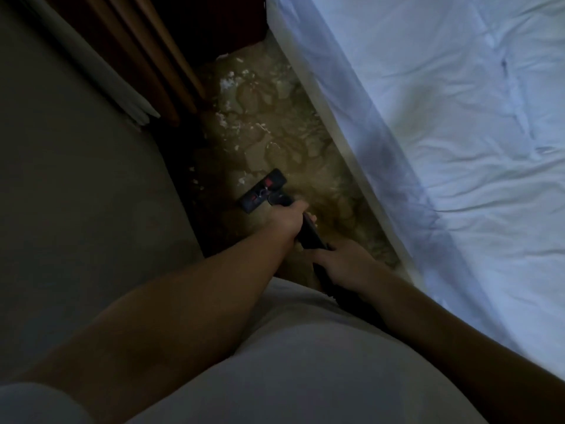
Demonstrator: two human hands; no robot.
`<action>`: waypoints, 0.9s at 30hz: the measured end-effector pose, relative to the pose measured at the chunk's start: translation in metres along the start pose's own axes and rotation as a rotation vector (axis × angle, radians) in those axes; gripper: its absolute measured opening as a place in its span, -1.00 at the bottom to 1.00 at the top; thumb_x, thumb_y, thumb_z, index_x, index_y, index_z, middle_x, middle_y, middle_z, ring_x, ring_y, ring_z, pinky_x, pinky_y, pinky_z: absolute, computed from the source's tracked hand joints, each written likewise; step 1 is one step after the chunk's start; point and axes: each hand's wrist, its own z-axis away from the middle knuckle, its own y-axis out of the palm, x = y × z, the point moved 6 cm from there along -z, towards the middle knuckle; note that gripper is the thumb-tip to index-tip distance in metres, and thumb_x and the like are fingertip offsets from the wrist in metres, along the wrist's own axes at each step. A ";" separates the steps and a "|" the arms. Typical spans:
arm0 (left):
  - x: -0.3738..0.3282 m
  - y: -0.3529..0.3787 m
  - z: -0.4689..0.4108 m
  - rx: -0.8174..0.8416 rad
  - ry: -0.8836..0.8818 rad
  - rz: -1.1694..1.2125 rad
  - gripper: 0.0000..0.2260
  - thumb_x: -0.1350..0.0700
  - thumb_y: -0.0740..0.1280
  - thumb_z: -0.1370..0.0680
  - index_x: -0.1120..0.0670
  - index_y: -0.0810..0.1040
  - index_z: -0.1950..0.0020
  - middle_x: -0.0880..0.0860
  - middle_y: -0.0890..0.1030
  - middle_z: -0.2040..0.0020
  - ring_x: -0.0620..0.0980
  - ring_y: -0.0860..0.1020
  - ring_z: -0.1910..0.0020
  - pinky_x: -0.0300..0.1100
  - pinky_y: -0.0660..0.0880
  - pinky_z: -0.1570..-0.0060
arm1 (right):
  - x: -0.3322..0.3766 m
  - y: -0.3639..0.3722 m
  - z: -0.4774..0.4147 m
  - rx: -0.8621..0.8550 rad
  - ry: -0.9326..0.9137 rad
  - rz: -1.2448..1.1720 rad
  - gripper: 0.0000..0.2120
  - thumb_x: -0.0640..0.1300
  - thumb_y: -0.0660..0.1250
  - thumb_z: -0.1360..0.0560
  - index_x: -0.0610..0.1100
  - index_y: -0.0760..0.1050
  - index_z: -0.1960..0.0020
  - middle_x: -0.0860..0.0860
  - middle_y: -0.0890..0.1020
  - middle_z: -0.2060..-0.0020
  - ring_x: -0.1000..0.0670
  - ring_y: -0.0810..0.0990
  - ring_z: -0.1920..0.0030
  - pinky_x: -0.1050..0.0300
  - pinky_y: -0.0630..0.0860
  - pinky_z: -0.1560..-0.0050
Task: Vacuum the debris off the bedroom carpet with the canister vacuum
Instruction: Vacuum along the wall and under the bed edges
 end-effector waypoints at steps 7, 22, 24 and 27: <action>-0.062 -0.059 -0.036 -0.004 -0.062 -0.081 -0.88 0.14 0.35 -0.62 0.19 0.51 0.03 0.11 0.63 0.24 0.05 0.61 0.28 0.05 0.62 -0.07 | 0.077 0.037 -0.029 0.032 -0.055 0.066 -0.63 0.16 0.43 -0.55 -0.17 0.65 0.08 -0.05 0.69 0.27 0.09 0.61 0.42 0.30 0.46 0.46; -0.063 0.047 -0.011 0.105 -0.078 -0.249 -0.84 0.11 0.34 -0.63 0.20 0.51 -0.08 0.11 0.62 0.24 0.04 0.61 0.29 -0.05 0.56 0.21 | 0.035 -0.050 -0.022 -0.078 0.034 -0.026 -0.58 0.24 0.48 -0.49 -0.14 0.68 -0.01 -0.13 0.73 0.09 -0.12 0.72 0.08 -0.08 0.69 -0.04; -0.050 0.084 0.001 0.143 -0.102 -0.287 -0.88 0.10 0.32 -0.64 0.15 0.48 -0.05 0.10 0.61 0.22 0.05 0.60 0.26 -0.02 0.58 0.16 | 0.016 -0.079 -0.010 -0.084 0.064 -0.024 -0.61 0.22 0.48 -0.49 -0.13 0.67 0.03 -0.09 0.70 0.14 -0.05 0.68 0.14 0.09 0.59 0.17; -0.033 0.133 0.019 0.188 -0.127 -0.295 -0.87 0.09 0.33 -0.64 0.14 0.48 0.01 0.09 0.60 0.24 0.09 0.58 0.16 0.12 0.56 -0.18 | -0.009 -0.121 0.010 -0.116 0.105 -0.032 -0.67 0.17 0.51 -0.48 -0.12 0.67 0.07 -0.06 0.69 0.22 0.04 0.65 0.32 0.23 0.45 0.38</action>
